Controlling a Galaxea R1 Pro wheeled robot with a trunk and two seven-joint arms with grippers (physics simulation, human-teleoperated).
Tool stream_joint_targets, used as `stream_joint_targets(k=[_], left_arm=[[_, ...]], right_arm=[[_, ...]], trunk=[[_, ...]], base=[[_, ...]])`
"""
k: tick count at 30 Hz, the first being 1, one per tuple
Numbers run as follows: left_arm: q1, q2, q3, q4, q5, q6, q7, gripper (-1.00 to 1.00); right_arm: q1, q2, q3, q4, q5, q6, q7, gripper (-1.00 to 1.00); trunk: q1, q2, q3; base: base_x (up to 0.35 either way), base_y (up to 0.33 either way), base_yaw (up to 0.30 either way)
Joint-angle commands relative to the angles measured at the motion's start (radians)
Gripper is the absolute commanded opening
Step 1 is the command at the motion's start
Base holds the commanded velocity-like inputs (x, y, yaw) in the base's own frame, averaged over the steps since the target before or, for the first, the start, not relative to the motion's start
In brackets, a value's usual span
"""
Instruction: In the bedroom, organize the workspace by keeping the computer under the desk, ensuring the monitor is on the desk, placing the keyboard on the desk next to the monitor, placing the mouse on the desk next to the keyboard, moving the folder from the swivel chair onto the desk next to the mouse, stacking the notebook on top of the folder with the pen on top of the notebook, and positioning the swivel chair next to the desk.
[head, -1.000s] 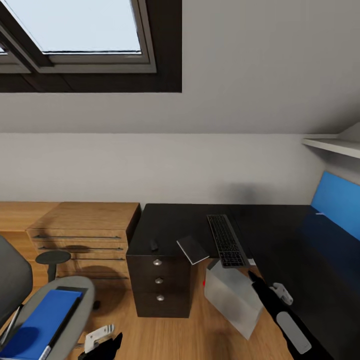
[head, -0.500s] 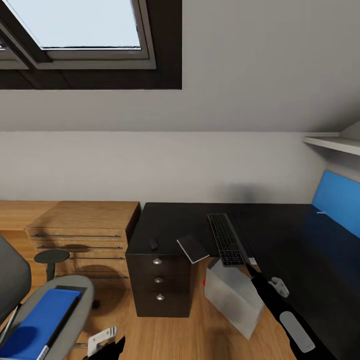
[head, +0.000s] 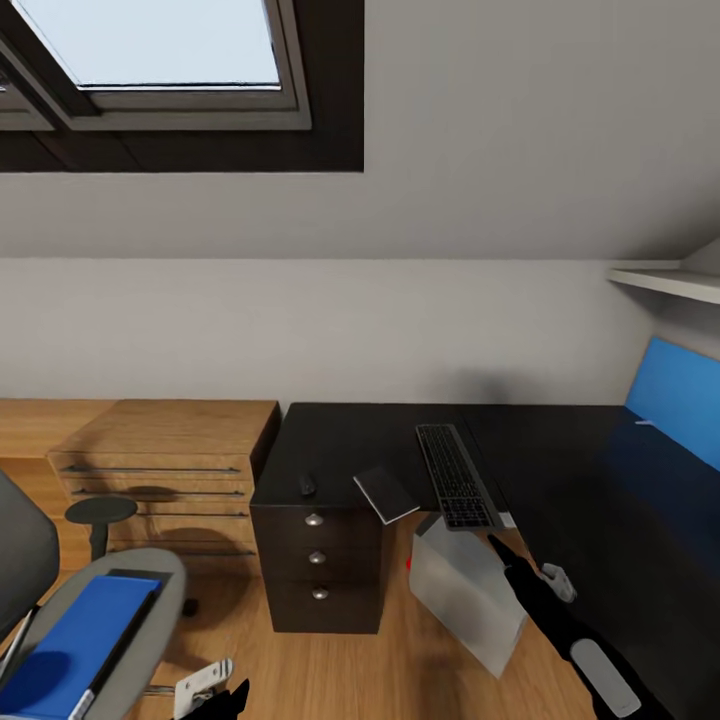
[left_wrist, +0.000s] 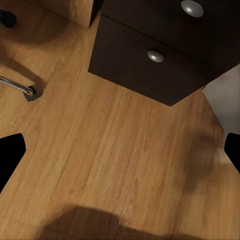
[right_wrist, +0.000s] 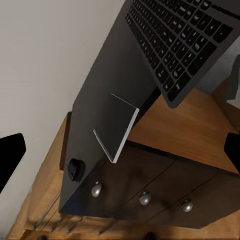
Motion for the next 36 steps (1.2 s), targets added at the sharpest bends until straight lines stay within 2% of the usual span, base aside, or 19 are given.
stream_joint_targets(k=[1,5,9,18,26,36], left_arm=[[0.000,-0.001,0.003,-0.001,0.009,0.007,-0.004,1.00],[0.000,-0.001,0.002,0.000,0.009,0.007,-0.006,1.00],[0.000,-0.001,-0.001,0.001,0.008,0.007,-0.006,1.00],[0.000,-0.001,-0.005,0.013,0.008,0.007,-0.006,1.00],[0.000,-0.001,-0.006,0.014,0.008,0.007,-0.005,1.00],[0.000,-0.001,-0.005,0.015,0.009,0.004,-0.005,1.00]], right_arm=[[-0.001,-0.001,-0.003,0.007,-0.010,0.018,0.037,1.00],[-0.001,-0.002,-0.002,0.018,-0.010,0.028,0.096,1.00],[-0.001,-0.003,-0.001,0.021,-0.010,0.030,0.119,1.00],[-0.001,-0.002,-0.005,0.023,-0.009,0.025,0.126,1.00],[-0.001,0.001,-0.046,0.023,-0.009,0.004,0.125,1.00],[-0.001,0.003,-0.058,0.023,-0.009,-0.001,0.125,1.00]], trunk=[[0.004,-0.008,-0.005],[0.019,-0.036,-0.017],[0.035,-0.064,-0.030],[0.069,-0.127,-0.058],[0.100,-0.183,-0.083],[0.134,-0.246,-0.111]], base=[[0.000,0.000,0.000],[0.000,0.000,0.000],[0.000,0.000,0.000],[0.000,0.015,0.000],[0.000,0.123,0.000],[0.025,0.081,0.000]])
